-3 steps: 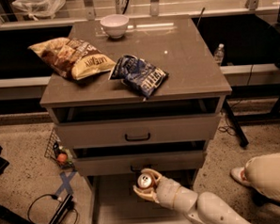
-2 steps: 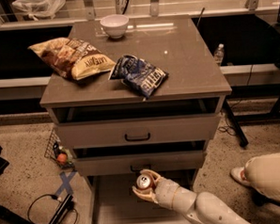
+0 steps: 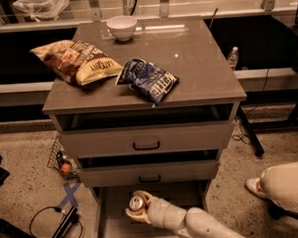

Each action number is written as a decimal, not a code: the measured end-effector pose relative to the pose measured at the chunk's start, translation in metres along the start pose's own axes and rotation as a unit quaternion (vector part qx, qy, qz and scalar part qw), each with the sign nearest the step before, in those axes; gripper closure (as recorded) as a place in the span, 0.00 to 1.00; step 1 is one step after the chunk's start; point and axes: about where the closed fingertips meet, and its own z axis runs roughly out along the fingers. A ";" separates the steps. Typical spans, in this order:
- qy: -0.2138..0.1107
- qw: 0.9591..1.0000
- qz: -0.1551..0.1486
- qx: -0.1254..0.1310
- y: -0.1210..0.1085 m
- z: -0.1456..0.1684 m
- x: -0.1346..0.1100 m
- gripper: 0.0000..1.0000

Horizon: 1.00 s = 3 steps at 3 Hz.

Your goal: Place coke can into bottom drawer

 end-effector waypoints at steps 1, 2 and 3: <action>-0.008 1.000 0.003 -0.016 0.028 0.039 0.050 1.00; -0.012 0.999 0.002 -0.033 0.053 0.080 0.106 1.00; -0.007 0.999 0.003 -0.032 0.061 0.100 0.130 1.00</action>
Offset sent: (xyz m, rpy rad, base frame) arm -0.0027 0.0904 -0.1761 0.0281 0.0033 0.0893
